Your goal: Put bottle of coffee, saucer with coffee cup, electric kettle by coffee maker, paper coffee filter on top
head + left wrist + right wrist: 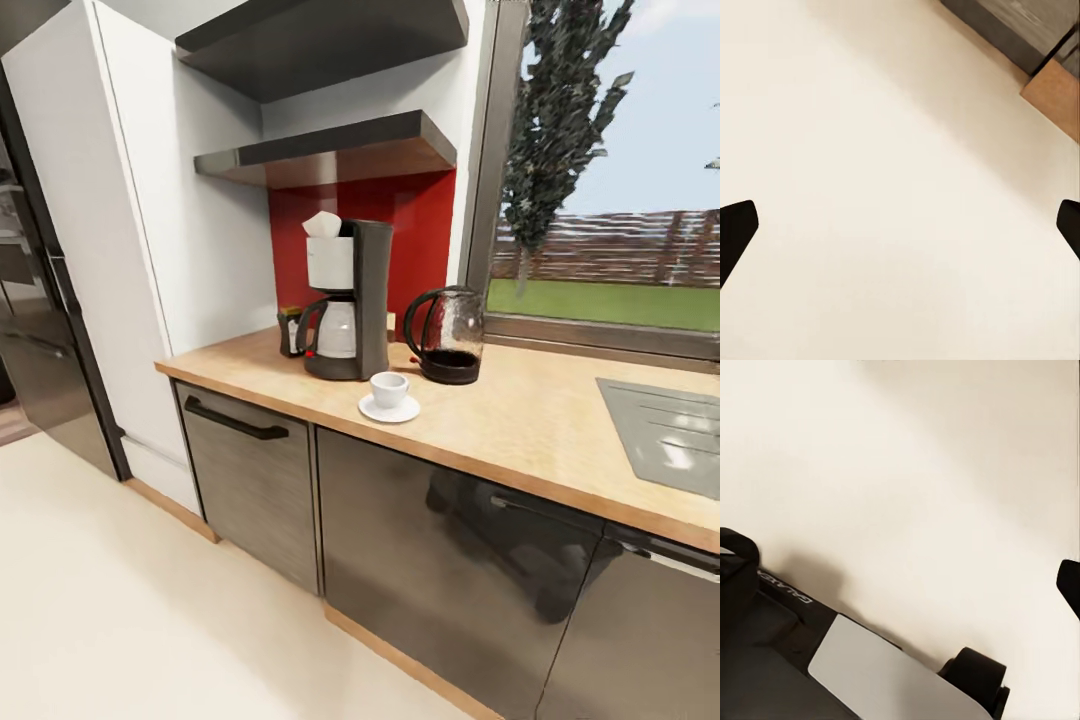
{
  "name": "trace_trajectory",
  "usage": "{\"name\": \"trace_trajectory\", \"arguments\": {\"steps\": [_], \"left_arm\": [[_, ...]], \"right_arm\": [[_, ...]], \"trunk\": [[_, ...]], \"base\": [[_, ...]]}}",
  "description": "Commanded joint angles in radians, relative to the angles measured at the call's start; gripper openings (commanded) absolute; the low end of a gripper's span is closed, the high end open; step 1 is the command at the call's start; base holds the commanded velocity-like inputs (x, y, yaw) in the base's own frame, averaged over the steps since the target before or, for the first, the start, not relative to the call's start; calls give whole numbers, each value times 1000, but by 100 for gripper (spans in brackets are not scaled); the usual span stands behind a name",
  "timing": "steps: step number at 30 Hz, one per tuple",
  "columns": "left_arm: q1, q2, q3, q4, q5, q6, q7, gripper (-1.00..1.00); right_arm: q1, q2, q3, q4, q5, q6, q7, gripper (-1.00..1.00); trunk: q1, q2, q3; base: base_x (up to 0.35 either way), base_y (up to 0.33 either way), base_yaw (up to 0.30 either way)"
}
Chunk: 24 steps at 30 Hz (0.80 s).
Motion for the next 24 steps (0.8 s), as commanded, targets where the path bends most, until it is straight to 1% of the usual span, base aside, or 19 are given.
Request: {"name": "trace_trajectory", "arguments": {"steps": [1, 14, 18, 24], "left_arm": [[0, 0, 2, -1, 9, 3, -8, 100], [0, 0, 2, -1, 9, 3, -8, 100], [0, 0, 2, -1, 9, 3, -8, 100], [0, 0, 2, -1, 9, 3, -8, 100]], "right_arm": [[-2, -1, 7, 1, -5, -7, 0, 100], [-2, -1, 7, 2, -5, -6, 0, 100], [-2, -1, 7, 2, -5, -7, 0, 100], [-1, -1, 7, 1, -5, -7, 0, 100]], "trunk": [[0, 0, -1], [0, 0, -1], [0, 0, -1], [0, 0, -1]], "base": [[5, 1, -254], [1, 0, -255], [5, 18, -84], [118, 202, -14]]}}
